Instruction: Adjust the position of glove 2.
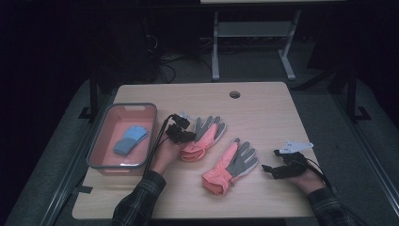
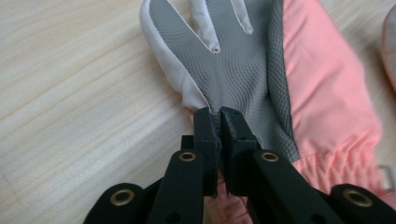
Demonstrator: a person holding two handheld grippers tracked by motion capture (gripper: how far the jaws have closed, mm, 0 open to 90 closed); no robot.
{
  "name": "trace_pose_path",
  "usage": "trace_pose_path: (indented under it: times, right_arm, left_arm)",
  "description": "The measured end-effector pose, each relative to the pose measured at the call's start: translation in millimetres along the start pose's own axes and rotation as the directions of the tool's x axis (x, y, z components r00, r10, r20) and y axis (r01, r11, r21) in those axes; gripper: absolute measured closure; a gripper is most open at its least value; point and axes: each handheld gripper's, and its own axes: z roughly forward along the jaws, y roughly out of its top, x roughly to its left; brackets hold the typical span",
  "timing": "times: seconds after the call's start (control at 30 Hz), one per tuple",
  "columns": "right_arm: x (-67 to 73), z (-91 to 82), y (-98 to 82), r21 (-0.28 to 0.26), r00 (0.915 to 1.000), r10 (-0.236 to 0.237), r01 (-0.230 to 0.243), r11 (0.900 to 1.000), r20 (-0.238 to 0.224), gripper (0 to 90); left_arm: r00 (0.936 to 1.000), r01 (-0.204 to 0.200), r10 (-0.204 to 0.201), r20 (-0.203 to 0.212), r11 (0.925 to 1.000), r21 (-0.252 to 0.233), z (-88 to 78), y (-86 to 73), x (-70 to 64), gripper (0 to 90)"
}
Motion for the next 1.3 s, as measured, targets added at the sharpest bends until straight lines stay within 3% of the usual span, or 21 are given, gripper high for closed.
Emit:
trace_pose_path:
  times: [0.17, 0.23, 0.33, 0.4, 0.53, 0.6, 0.7, 0.87, 0.97, 1.0, 1.1, 1.2, 1.3]
  right_arm:
    - [0.0, 0.0, 0.0, 0.0, 1.0, 0.0, 0.0, 1.0, -0.001, 17.0]
    - [-0.2, -0.1, 0.0, 0.001, 1.0, -0.003, 0.003, 1.0, -0.001, 17.0]
    - [-0.1, 0.0, 0.0, 0.0, 1.0, -0.001, 0.001, 1.0, -0.001, 17.0]
    - [0.0, 0.0, 0.0, 0.0, 1.0, 0.0, 0.0, 1.0, -0.001, 17.0]
    - [0.0, 0.1, 0.1, 0.0, 1.0, 0.0, 0.0, 1.0, -0.001, 17.0]
    - [-0.2, 0.0, 0.0, 0.001, 1.0, -0.004, 0.004, 1.0, -0.001, 17.0]
    - [-0.2, 0.0, 0.0, 0.001, 1.0, -0.004, 0.004, 1.0, -0.001, 17.0]
    - [1.1, -1.8, 1.6, 0.007, 1.0, -0.006, 0.006, 1.0, -0.007, 22.9]
    - [1.9, -4.1, 4.1, 0.022, 0.9999, 0.005, -0.004, 1.0, -0.01, 39.6]
    - [1.8, -6.1, 5.5, 0.023, 0.9998, 0.002, -0.002, 1.0, -0.019, 51.9]
    - [3.1, -15.6, 17.6, -0.005, 0.9996, 0.006, -0.006, 1.0, -0.027, 75.3]
    - [9.3, -20.2, 36.8, -0.022, 0.9982, 0.002, -0.004, 1.0, -0.06, 88.2]
    - [21.0, -14.5, 58.4, -0.023, 0.9947, -0.022, 0.02, 1.0, -0.1, 89.9]
  left_arm:
    - [0.9993, -0.019, 0.018, -0.031, 0.9996, -0.02, -18.5, 8.5, 3.8, 87.6]
    - [0.9974, -0.031, 0.029, -0.066, 0.9987, -0.041, -29.0, 13.5, 4.2, 87.7]
    - [0.9838, -0.096, 0.087, -0.156, 0.9943, -0.047, -44.3, 21.5, 3.3, 87.7]
    - [0.9659, -0.142, 0.127, -0.226, 0.9884, -0.054, -50.0, 25.0, 0.7, 87.7]
    - [0.9551, -0.177, 0.163, -0.247, 0.9836, -0.034, -48.4, 23.9, -7.9, 87.6]
    - [0.955, -0.189, 0.178, -0.237, 0.9818, -0.022, -43.9, 21.3, -13.2, 87.4]
    - [0.965, -0.174, 0.163, -0.206, 0.9839, -0.04, -41.2, 19.9, -16.4, 87.3]
    - [0.9585, -0.191, 0.175, -0.225, 0.9805, -0.049, -45.7, 24.5, -15.7, 87.2]
    - [0.9592, -0.185, 0.164, -0.23, 0.9799, -0.074, -52.4, 26.7, -11.3, 87.2]
    - [0.963, -0.177, 0.155, -0.221, 0.9807, -0.083, -54.2, 26.3, -10.0, 87.2]
    - [0.9707, -0.161, 0.142, -0.194, 0.9835, -0.083, -55.5, 23.3, -6.6, 87.2]
    - [0.9739, -0.16, 0.145, -0.175, 0.9839, -0.079, -55.1, 20.2, -4.5, 87.2]
    - [0.978, -0.159, 0.147, -0.148, 0.9843, -0.076, -55.7, 17.4, -5.0, 87.2]
